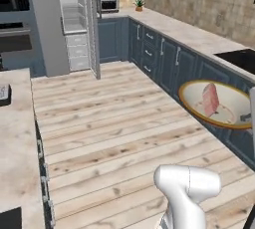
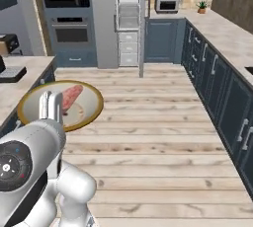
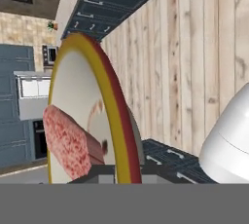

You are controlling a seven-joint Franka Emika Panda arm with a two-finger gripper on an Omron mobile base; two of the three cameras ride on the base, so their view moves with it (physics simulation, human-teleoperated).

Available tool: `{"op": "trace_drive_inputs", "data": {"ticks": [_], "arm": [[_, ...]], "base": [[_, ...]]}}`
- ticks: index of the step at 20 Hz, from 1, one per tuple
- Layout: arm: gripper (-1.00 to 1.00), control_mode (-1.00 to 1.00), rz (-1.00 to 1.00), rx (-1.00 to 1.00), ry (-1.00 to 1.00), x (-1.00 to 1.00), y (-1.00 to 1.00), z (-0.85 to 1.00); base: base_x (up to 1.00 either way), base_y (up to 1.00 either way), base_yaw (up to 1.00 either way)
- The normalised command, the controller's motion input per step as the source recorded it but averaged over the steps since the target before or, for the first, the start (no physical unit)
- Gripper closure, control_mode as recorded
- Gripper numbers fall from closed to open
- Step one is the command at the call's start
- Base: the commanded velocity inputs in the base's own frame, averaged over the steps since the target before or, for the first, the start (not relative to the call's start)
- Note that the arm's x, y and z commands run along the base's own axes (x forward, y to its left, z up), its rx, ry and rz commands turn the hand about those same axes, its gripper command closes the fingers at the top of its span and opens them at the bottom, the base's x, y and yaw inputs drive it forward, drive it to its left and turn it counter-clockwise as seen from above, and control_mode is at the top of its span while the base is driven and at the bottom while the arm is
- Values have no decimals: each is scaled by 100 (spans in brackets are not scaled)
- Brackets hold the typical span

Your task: Place one of the steaks on the plate and the other in the bowl. Then place the bowl in the fridge.

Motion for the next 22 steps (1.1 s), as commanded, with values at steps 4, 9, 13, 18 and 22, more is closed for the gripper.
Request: {"op": "trace_drive_inputs", "data": {"ticks": [4,9,13,18,22], "arm": [[100,100,0,0,0,0,0,0],[100,100,0,0,0,0,0,0],[100,100,0,0,0,0,0,0],[100,100,0,0,0,0,0,0],[100,100,0,0,0,0,0,0]], "base": [[100,-1,14],[100,0,7],[100,0,8],[100,0,8],[100,0,8]]}}
